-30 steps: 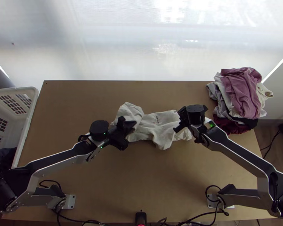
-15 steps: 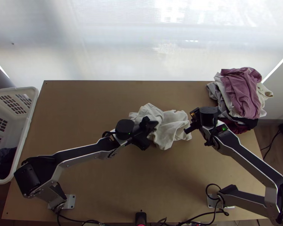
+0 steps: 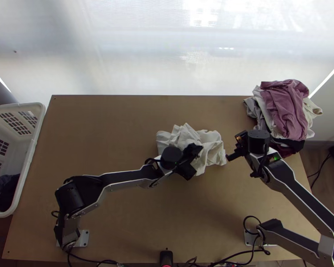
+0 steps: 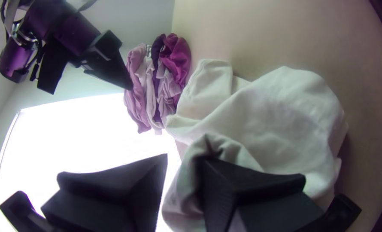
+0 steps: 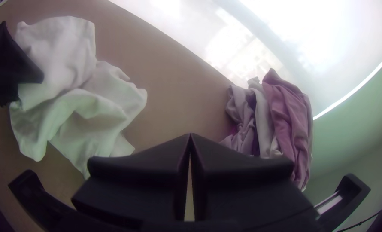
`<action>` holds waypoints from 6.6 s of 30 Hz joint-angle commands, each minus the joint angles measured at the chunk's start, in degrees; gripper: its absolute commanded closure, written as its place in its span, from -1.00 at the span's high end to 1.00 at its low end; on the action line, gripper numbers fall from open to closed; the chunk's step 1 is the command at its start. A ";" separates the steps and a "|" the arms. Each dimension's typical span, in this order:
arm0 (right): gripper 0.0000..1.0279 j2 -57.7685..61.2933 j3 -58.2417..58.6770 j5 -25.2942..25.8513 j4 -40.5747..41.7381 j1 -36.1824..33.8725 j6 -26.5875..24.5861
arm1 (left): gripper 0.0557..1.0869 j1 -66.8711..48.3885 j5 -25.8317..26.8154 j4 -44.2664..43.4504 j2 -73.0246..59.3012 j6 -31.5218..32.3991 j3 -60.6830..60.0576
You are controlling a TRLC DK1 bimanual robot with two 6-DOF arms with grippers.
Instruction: Fold the t-shirt
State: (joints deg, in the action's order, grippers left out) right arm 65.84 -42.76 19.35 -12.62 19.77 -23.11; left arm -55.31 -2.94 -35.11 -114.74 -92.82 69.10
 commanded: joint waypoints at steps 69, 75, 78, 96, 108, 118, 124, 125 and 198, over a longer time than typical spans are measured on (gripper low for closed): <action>-0.95 -7.05 3.04 -1.16 -2.93 0.80 1.05 | 0.92 -2.26 -10.68 40.21 10.76 47.29 12.02; -0.95 -6.34 3.04 -1.16 -2.76 2.12 1.49 | 0.92 0.03 -9.10 48.21 13.75 53.44 11.85; -0.95 -5.90 2.86 -1.16 -2.58 3.08 2.11 | 0.92 0.11 -6.90 52.08 14.89 57.04 11.93; -0.95 -0.01 -3.38 -4.06 -4.87 19.25 6.85 | 0.90 11.45 1.62 63.59 21.49 68.29 9.30; -0.95 7.98 -9.00 -12.94 -7.15 28.48 12.39 | 0.63 14.44 8.04 63.68 14.37 75.24 11.67; -0.95 10.09 -8.65 -17.24 -6.89 31.56 14.94 | -0.27 16.02 10.67 63.77 13.22 77.79 13.52; -0.95 15.28 -6.81 -17.16 -1.26 30.06 13.45 | -0.50 15.67 12.34 63.77 11.55 79.90 15.36; -0.95 16.25 -6.72 -17.16 -0.21 29.27 13.09 | -0.50 15.32 12.43 63.77 11.47 79.98 15.54; -0.95 12.11 -9.44 -21.55 3.22 9.85 5.01 | -0.84 10.66 13.49 61.66 6.19 78.49 12.55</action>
State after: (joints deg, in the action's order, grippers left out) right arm 70.85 -50.48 -2.81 -15.38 22.06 -20.75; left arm -44.77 10.72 26.48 -108.73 -14.17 81.54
